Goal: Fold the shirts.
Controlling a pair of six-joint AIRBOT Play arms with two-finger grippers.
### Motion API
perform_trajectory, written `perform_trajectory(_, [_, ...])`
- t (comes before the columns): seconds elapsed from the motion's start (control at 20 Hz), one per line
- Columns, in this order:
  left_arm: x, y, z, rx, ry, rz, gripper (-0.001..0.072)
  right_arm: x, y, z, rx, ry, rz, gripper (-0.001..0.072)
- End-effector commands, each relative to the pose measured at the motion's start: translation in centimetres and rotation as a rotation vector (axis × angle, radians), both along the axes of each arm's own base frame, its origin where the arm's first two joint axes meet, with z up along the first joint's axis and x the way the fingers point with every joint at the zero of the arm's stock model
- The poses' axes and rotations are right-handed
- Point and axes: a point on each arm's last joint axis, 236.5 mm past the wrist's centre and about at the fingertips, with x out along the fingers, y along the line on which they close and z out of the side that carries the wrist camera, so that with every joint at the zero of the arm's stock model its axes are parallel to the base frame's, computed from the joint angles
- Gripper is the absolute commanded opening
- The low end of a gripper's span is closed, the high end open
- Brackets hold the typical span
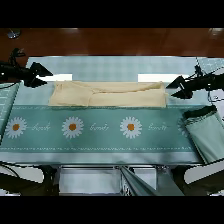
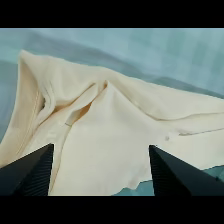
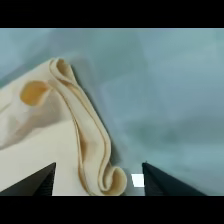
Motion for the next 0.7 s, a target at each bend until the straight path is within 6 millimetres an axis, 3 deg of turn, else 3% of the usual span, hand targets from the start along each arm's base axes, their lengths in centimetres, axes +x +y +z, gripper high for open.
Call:
perform_trajectory(0.0, [0.0, -1.0, 0.3, 0.011, -0.005, -0.025, 0.0699, -0.6, 3.6, -1.3, 0.044, 0.042, 0.071, 0.0623])
perform_trajectory(0.15, [-0.1, -3.5, 0.4, -0.005, -0.004, -0.080, 0.0700, -0.6, 6.4, -1.6, 0.052, 0.044, 0.122, 0.0615])
perform_trajectory(0.2, [-0.3, -4.4, 0.6, -0.011, -0.011, -0.111, 0.0700, -0.6, 7.1, -1.2, 0.062, 0.041, 0.137, 0.0519])
perform_trajectory(0.25, [-0.5, -5.3, 0.7, -0.020, -0.014, -0.138, 0.0689, -0.7, 7.4, -0.8, 0.066, 0.039, 0.155, 0.0221])
perform_trajectory(0.3, [-0.6, -6.0, 0.9, -0.033, -0.014, -0.153, 0.0398, -0.8, 7.6, -0.2, 0.071, 0.037, 0.176, 0.0020])
perform_trajectory(0.35, [-0.7, -7.1, 1.5, -0.067, -0.019, -0.167, 0.0034, -0.9, 7.3, 0.6, 0.062, 0.025, 0.196, 0.0020])
perform_trajectory(0.45, [-0.5, -9.7, 3.4, -0.149, -0.074, -0.211, 0.0025, -1.3, 5.1, 3.2, -0.036, -0.025, 0.215, 0.0020])
perform_trajectory(0.55, [-0.7, -12.5, 4.1, -0.142, -0.114, -0.284, 0.0024, -2.4, 3.0, 7.0, -0.174, -0.095, 0.231, 0.0019])
perform_trajectory(0.65, [-1.3, -16.1, 3.4, -0.080, -0.129, -0.367, 0.0024, -4.5, 3.1, 11.5, -0.232, -0.206, 0.233, 0.0019])
